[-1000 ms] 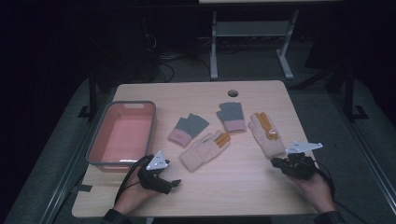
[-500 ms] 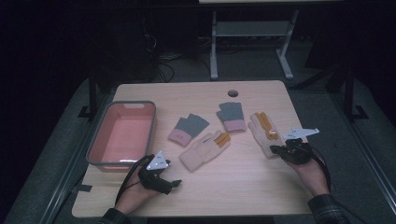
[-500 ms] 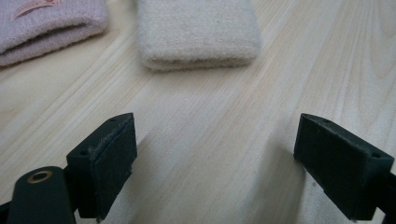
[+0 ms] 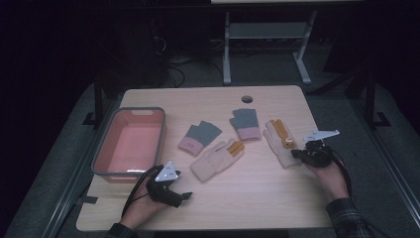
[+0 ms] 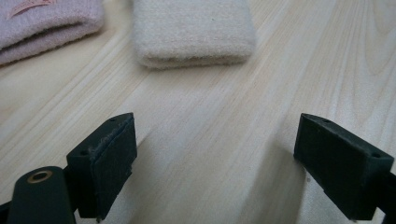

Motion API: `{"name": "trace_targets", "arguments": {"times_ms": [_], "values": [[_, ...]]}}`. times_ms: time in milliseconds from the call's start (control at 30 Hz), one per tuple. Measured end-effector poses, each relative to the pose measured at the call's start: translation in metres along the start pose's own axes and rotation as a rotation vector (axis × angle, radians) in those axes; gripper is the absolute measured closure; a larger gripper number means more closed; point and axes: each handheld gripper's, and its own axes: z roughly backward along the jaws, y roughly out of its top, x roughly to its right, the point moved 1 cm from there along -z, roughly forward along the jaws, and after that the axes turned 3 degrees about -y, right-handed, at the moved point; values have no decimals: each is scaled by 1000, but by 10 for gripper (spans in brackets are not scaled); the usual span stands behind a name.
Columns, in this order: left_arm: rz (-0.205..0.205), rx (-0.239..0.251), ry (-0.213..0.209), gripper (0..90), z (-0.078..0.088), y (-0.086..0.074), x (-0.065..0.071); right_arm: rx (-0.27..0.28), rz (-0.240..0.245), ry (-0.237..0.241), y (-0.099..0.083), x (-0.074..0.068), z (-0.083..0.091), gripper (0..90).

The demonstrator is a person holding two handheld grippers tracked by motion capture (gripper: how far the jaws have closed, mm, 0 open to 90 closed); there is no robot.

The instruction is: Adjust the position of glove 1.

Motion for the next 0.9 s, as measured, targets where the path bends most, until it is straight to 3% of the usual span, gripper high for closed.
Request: {"name": "trace_targets", "arguments": {"times_ms": [100,400,900], "values": [[1,-1,1,125,0,0,0,-37,1,-1,-3,4,-9,900],[-3,-5,2,125,1,0,0,-48,6,31,-5,1,-9,900],[0,-4,6,125,1,0,1,-71,86,119,-2,-27,-9,900]]}}
